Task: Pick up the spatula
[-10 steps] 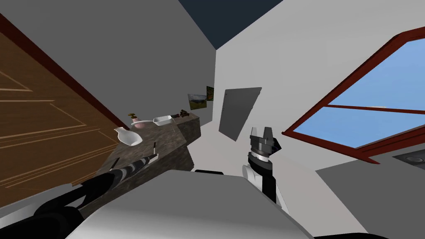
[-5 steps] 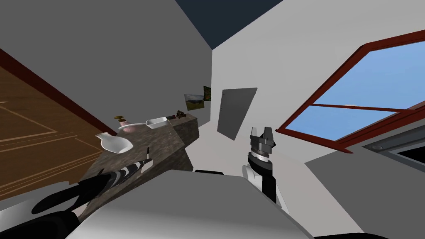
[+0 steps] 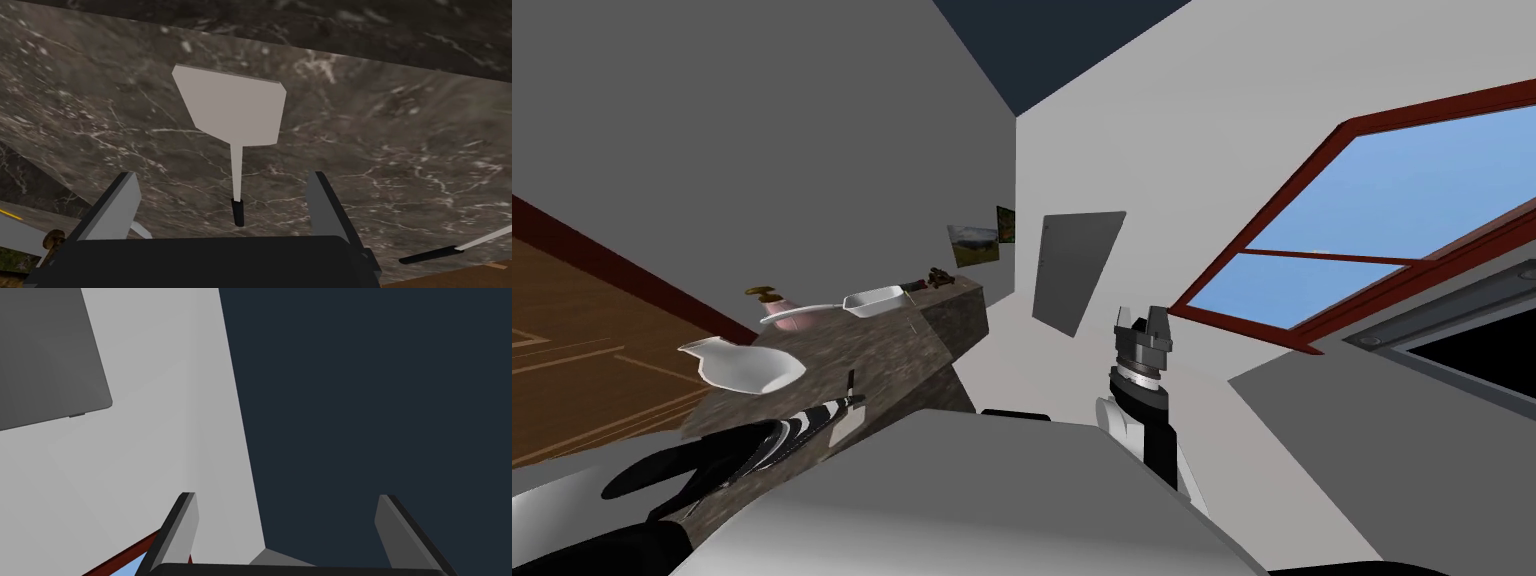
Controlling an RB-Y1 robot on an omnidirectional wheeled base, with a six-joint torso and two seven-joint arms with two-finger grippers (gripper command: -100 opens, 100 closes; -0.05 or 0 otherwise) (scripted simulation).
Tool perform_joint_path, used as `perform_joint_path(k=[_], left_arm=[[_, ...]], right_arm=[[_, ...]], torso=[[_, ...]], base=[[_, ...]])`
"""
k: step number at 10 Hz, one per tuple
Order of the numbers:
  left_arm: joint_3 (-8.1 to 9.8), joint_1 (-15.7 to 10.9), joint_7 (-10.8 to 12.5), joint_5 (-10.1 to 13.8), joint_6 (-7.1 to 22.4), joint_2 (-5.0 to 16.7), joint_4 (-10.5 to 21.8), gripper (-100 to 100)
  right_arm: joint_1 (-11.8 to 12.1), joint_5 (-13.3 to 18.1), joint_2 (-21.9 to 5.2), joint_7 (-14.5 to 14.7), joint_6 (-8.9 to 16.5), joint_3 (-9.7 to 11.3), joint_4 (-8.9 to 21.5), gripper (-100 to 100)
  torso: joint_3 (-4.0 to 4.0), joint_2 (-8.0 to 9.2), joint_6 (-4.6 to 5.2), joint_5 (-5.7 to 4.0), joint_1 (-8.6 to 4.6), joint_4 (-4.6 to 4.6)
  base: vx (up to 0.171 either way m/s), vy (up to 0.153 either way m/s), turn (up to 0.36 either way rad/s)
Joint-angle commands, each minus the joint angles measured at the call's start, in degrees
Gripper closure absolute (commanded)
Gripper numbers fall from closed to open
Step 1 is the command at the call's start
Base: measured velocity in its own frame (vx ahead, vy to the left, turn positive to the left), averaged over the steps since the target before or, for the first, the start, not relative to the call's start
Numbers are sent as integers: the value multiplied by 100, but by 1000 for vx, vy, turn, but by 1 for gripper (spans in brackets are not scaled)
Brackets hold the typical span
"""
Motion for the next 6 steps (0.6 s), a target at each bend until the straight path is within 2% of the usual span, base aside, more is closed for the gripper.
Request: perform_joint_path(k=[1, 2, 3, 6], left_arm=[[5, 199, 88, 237, 147, 286, 54, -100], [23, 332, 140, 386, 230, 447, 81, -100], [23, 332, 140, 386, 230, 487, 81, -100], [68, 656, 267, 739, 429, 952, 137, -100]], right_arm=[[0, 0, 0, 0, 0, 0, 0, 0], [0, 0, 0, 0, 0, 0, 0, 0], [0, 0, 0, 0, 0, 0, 0, 0], [0, 0, 0, 0, 0, 0, 0, 0]], torso=[[0, 0, 0, 0, 0, 0], [0, 0, 0, 0, 3, 0], [-2, -4, -1, 2, 9, -1], [3, 5, -1, 0, -4, 1]], base=[[49, 55, -149], [61, 73, -131], [49, 58, -65], [34, 43, -110]])
